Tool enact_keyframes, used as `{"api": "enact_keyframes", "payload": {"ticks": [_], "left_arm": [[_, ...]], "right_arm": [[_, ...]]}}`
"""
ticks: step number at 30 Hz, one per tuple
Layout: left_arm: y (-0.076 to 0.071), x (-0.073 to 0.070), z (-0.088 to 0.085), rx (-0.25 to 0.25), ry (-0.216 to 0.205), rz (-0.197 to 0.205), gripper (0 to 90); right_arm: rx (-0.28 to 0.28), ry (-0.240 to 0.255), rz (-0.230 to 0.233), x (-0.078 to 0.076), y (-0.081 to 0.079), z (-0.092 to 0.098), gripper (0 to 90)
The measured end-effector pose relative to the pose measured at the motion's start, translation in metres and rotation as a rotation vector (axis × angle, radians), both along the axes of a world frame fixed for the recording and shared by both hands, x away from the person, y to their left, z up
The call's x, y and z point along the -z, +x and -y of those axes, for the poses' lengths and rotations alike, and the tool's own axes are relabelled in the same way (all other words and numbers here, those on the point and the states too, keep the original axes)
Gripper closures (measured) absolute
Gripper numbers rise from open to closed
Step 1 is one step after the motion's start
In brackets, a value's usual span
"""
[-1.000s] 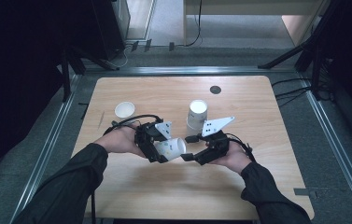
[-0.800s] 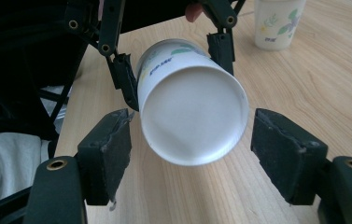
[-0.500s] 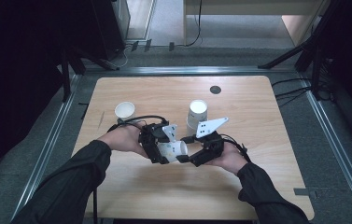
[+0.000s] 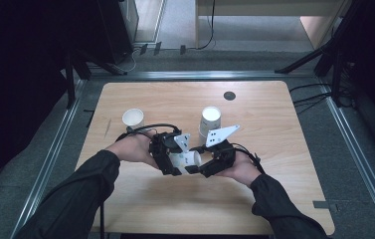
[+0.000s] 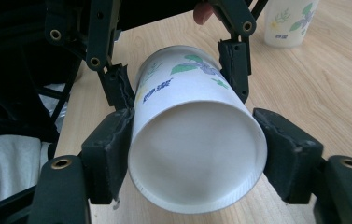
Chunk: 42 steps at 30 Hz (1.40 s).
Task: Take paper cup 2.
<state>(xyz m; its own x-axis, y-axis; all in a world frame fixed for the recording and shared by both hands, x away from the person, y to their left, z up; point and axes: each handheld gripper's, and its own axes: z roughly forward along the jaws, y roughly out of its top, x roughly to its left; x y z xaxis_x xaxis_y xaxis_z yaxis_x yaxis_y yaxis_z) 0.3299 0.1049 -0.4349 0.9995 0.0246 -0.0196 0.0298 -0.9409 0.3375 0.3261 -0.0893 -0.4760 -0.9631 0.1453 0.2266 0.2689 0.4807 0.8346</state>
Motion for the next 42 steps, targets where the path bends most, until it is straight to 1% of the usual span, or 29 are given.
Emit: {"api": "enact_keyframes", "payload": {"ticks": [1, 9, 12, 13, 14, 17, 19, 22, 24, 25, 28, 29, 30, 31, 34, 37, 39, 42], "left_arm": [[0.0, 0.0, 0.0, -0.001, -0.002, 0.0, 28.3], [0.001, -0.002, -0.003, -0.005, -0.019, -0.004, 28.2], [0.002, -0.002, -0.003, -0.015, -0.019, -0.017, 27.0], [0.002, -0.002, -0.003, -0.026, -0.019, -0.026, 26.1], [0.003, -0.002, -0.003, -0.039, -0.032, -0.043, 24.2], [0.003, -0.003, -0.004, -0.049, -0.051, -0.045, 18.0], [0.003, -0.003, -0.005, -0.058, -0.068, -0.033, 13.7], [0.003, -0.002, -0.01, -0.09, -0.109, -0.026, 11.8], [0.004, -0.003, -0.013, -0.102, -0.133, -0.021, 10.5], [0.004, -0.003, -0.016, -0.115, -0.162, -0.026, 10.5], [0.003, -0.003, -0.023, -0.143, -0.214, -0.03, 10.6], [0.002, -0.003, -0.025, -0.154, -0.232, -0.032, 10.6], [0.002, -0.003, -0.027, -0.159, -0.241, -0.029, 10.6], [0.001, -0.002, -0.029, -0.177, -0.265, -0.034, 10.6], [0.001, -0.001, -0.035, -0.202, -0.301, -0.039, 10.6], [-0.001, 0.002, -0.04, -0.221, -0.329, -0.045, 10.5], [-0.003, 0.005, -0.043, -0.235, -0.351, -0.044, 10.2], [-0.006, 0.008, -0.047, -0.26, -0.406, -0.066, 10.2]], "right_arm": [[-0.003, 0.0, 0.001, 0.0, 0.0, 0.0, 33.8], [-0.001, 0.01, 0.016, -0.002, 0.0, 0.001, 34.7], [-0.002, 0.011, 0.011, -0.003, 0.0, 0.0, 34.7], [-0.002, 0.011, 0.01, -0.003, 0.0, 0.0, 34.7], [0.0, 0.011, 0.013, -0.003, 0.0, 0.0, 34.6], [0.001, 0.008, 0.016, -0.003, 0.0, 0.001, 34.6], [0.006, 0.009, 0.015, -0.004, 0.001, 0.003, 34.6], [0.013, 0.019, 0.016, -0.007, 0.002, 0.007, 34.6], [0.013, 0.022, 0.022, -0.008, 0.003, 0.009, 34.6], [0.016, 0.02, 0.023, -0.009, 0.003, 0.01, 34.6], [0.025, 0.028, 0.02, -0.011, 0.003, 0.015, 34.6], [0.021, 0.034, 0.025, -0.012, 0.004, 0.016, 34.6], [0.02, 0.031, 0.025, -0.012, 0.004, 0.017, 34.6], [0.02, 0.032, 0.033, -0.013, 0.004, 0.018, 34.6], [0.018, 0.026, 0.024, -0.013, 0.004, 0.021, 34.6], [0.018, 0.031, 0.023, -0.015, 0.004, 0.023, 34.6], [0.021, 0.037, 0.03, -0.016, 0.004, 0.025, 34.6], [0.024, 0.04, 0.03, -0.017, 0.004, 0.028, 34.6]]}}
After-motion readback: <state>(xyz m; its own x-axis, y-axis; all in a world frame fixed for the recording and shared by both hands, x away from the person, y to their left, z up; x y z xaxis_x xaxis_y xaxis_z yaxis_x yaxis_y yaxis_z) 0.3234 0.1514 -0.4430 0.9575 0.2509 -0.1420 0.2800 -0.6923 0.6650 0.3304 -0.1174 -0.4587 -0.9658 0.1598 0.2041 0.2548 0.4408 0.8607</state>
